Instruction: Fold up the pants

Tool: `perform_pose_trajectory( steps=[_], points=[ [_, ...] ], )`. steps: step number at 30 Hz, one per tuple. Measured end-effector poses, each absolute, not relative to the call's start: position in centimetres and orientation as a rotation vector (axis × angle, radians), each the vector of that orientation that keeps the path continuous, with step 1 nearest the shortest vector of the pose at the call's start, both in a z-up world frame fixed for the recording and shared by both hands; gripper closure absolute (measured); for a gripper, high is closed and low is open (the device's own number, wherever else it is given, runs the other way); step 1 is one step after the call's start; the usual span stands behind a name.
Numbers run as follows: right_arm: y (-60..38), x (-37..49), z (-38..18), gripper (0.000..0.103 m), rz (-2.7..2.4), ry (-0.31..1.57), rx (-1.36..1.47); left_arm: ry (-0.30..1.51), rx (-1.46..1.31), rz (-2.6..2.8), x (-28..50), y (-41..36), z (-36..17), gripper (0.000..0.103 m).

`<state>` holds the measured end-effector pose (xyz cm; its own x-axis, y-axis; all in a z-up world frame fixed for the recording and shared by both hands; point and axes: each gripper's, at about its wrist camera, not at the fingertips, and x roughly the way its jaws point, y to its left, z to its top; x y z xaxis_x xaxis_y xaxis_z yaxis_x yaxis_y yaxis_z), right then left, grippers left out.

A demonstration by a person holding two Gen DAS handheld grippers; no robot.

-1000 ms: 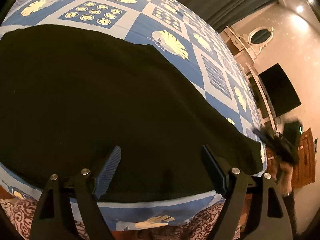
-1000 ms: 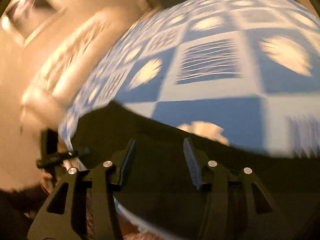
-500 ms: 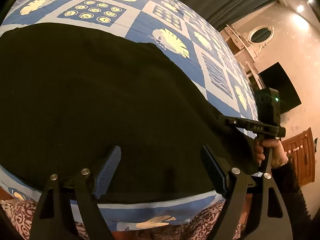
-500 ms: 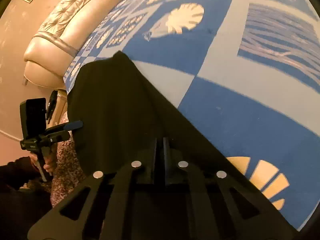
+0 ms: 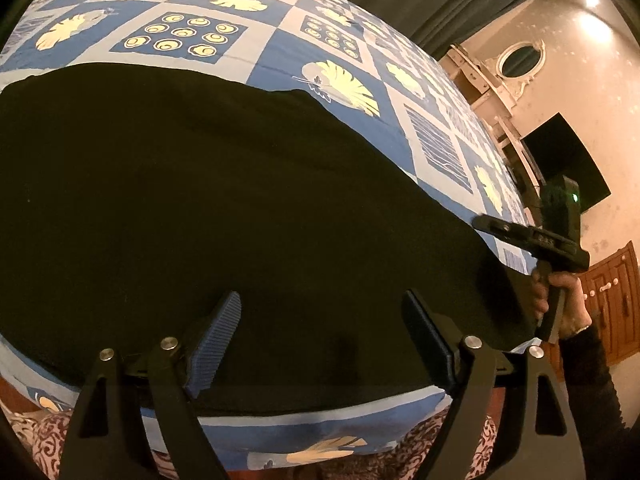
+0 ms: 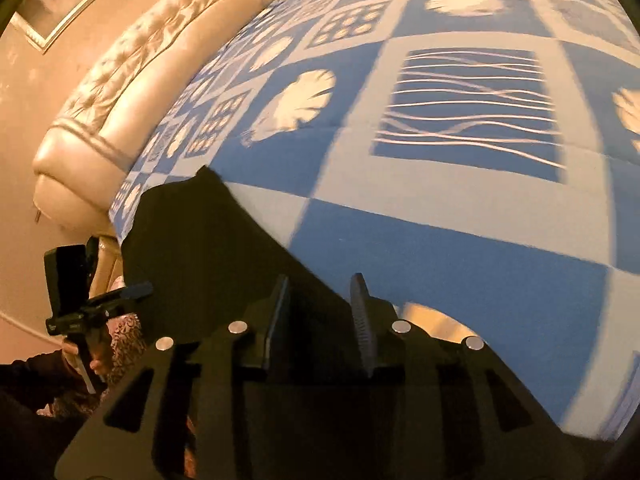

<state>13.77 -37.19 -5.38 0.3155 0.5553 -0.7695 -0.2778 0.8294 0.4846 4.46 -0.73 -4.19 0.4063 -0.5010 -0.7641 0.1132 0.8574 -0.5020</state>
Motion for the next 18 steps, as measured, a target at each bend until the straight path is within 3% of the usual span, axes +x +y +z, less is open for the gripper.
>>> perform_pose_trajectory(
  steps=[5, 7, 11, 18],
  points=[
    [-41.2, 11.3, -5.9, 0.071, 0.441, 1.136, 0.241, 1.085, -0.396, -0.392, 4.5, -0.9, -4.2, 0.018],
    [-45.2, 9.4, -5.0, 0.071, 0.373, 1.053, 0.372, 1.084, -0.385, -0.39, 4.4, -1.1, -4.1, 0.018],
    [-54.2, 4.0, -2.9, 0.053, 0.108, 0.879, 0.584, 1.082, -0.383, -0.389, 4.5, -1.1, -4.2, 0.018],
    [-65.4, -9.4, -4.2, 0.053, -0.317, 0.782, 0.837, 1.074, -0.348, -0.366, 4.4, -1.7, -4.2, 0.018]
  ],
)
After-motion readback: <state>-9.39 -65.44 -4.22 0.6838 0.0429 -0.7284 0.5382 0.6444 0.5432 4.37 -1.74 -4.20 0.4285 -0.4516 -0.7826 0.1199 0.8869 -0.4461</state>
